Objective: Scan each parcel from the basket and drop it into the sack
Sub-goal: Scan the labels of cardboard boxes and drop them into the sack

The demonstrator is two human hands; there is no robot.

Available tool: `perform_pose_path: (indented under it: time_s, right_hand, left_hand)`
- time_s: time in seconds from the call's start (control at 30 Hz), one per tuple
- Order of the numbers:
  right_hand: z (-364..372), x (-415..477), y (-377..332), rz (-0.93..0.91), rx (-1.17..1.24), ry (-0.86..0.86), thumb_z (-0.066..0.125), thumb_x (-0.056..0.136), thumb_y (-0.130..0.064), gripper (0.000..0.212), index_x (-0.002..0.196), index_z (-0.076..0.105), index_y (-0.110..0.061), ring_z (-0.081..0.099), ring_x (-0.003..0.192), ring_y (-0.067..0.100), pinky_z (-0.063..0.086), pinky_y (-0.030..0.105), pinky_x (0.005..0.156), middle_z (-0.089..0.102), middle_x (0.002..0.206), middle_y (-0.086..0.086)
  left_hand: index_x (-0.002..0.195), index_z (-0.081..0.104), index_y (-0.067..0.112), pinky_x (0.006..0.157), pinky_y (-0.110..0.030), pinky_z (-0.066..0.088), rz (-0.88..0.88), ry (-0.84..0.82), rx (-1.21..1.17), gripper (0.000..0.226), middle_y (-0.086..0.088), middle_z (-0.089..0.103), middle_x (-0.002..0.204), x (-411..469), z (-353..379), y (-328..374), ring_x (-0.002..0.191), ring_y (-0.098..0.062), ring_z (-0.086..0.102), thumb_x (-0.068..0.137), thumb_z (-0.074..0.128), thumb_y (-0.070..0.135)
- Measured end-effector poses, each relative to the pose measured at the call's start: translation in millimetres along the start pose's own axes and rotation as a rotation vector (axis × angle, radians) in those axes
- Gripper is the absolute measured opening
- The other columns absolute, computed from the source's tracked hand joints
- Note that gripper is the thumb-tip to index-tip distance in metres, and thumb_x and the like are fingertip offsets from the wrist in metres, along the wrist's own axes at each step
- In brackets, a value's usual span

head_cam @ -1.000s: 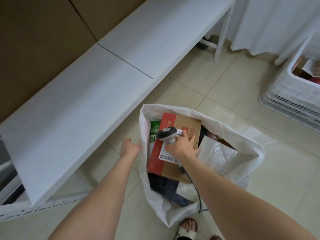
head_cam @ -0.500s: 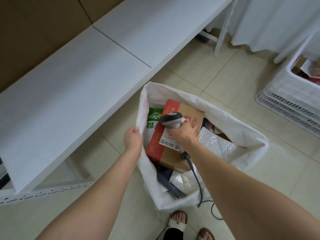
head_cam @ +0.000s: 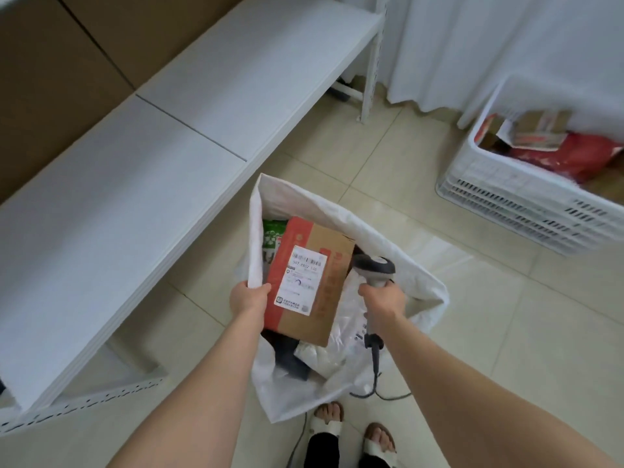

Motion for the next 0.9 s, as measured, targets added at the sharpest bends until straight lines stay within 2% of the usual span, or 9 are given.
perform_pose_path:
  time_s: [0.07, 0.13, 0.3, 0.4, 0.47, 0.57, 0.67, 0.77, 0.9]
  right_hand:
    - [-31, -4, 26, 0.125, -0.089, 0.074, 0.063, 0.087, -0.023, 0.029, 0.112, 0.055, -0.01, 0.054, 0.083, 0.032, 0.053, 0.044, 0.077, 0.052, 0.11, 0.016]
    - [-48, 0, 54, 0.241, -0.027, 0.07, 0.064, 0.087, -0.024, 0.036, 0.117, 0.053, -0.009, 0.046, 0.073, 0.028, 0.047, 0.039, 0.067, 0.044, 0.122, 0.017]
    - [-35, 40, 85, 0.253, 0.217, -0.071, 0.077, 0.067, -0.016, 0.031, 0.091, 0.057, -0.013, 0.06, 0.101, 0.038, 0.053, 0.052, 0.092, 0.058, 0.117, 0.017]
    - [-26, 41, 62, 0.186, 0.313, -0.121, 0.068, 0.082, 0.0, 0.014, 0.089, 0.056, -0.006, 0.057, 0.101, 0.036, 0.049, 0.05, 0.097, 0.059, 0.106, 0.017]
    - [-22, 43, 48, 0.119, 0.303, -0.11, 0.064, 0.084, 0.002, 0.02, 0.102, 0.057, -0.002, 0.053, 0.098, 0.032, 0.047, 0.042, 0.09, 0.057, 0.101, 0.014]
    - [-23, 24, 19, -0.004, 0.257, -0.097, 0.063, 0.084, 0.002, 0.021, 0.103, 0.059, -0.005, 0.054, 0.087, 0.027, 0.044, 0.034, 0.075, 0.057, 0.086, 0.007]
    - [-44, -6, -23, -0.143, 0.192, -0.034, 0.06, 0.082, -0.004, 0.007, 0.087, 0.062, -0.007, 0.052, 0.065, 0.021, 0.041, 0.028, 0.058, 0.057, 0.072, 0.006]
    - [-79, -35, -52, -0.208, 0.216, 0.11, 0.059, 0.081, -0.011, 0.002, 0.081, 0.061, -0.01, 0.052, 0.059, 0.022, 0.041, 0.029, 0.056, 0.057, 0.066, 0.006]
    - [-107, -65, -67, -0.195, 0.121, 0.131, 0.059, 0.082, -0.015, 0.007, 0.085, 0.062, -0.01, 0.055, 0.063, 0.022, 0.046, 0.031, 0.061, 0.058, 0.069, 0.005]
  left_hand:
    - [0.121, 0.059, 0.009, 0.082, -0.043, 0.056, -0.031, 0.039, 0.078, 0.044, -0.017, 0.064, 0.108, -4, 0, -8, 0.09, -0.034, 0.064, 0.08, 0.07, 0.018]
    - [0.126, 0.053, 0.017, 0.082, -0.041, 0.054, -0.06, 0.076, 0.112, 0.053, -0.016, 0.059, 0.113, -5, -1, -17, 0.093, -0.034, 0.06, 0.077, 0.07, 0.023]
    - [0.136, 0.041, 0.015, 0.091, -0.045, 0.05, -0.175, 0.048, -0.039, 0.085, -0.015, 0.056, 0.125, 23, 5, -53, 0.107, -0.038, 0.057, 0.059, 0.073, 0.034]
    - [0.123, 0.052, 0.001, 0.09, -0.038, 0.045, -0.193, 0.031, -0.05, 0.044, -0.016, 0.06, 0.116, 28, 0, -52, 0.108, -0.033, 0.058, 0.085, 0.062, 0.021]
    - [0.11, 0.057, -0.002, 0.082, -0.035, 0.045, -0.198, 0.056, -0.03, 0.027, -0.017, 0.059, 0.103, 31, -5, -49, 0.097, -0.032, 0.06, 0.09, 0.054, 0.017]
    - [0.103, 0.054, -0.006, 0.077, -0.03, 0.04, -0.156, 0.007, -0.063, 0.029, -0.014, 0.053, 0.094, 23, -8, -27, 0.079, -0.028, 0.054, 0.092, 0.053, 0.021]
    - [0.093, 0.05, 0.009, 0.076, -0.031, 0.038, -0.004, 0.17, -0.19, 0.022, -0.005, 0.051, 0.087, -14, -39, 28, 0.084, -0.024, 0.05, 0.089, 0.063, 0.025]
    - [0.085, 0.053, 0.007, 0.071, -0.028, 0.034, 0.195, 0.27, -0.29, 0.017, -0.006, 0.053, 0.079, -52, -72, 73, 0.08, -0.024, 0.048, 0.089, 0.056, 0.023]
    - [0.088, 0.055, 0.011, 0.073, -0.029, 0.034, 0.181, 0.22, -0.222, 0.008, -0.011, 0.056, 0.092, -73, -98, 80, 0.083, -0.024, 0.047, 0.09, 0.052, 0.017]
Point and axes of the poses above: each hand's wrist, its own x-axis towards the middle knuckle, its own z-axis out of the palm, y = z × x, the point moved 7 cm from there along x, towards the middle knuckle
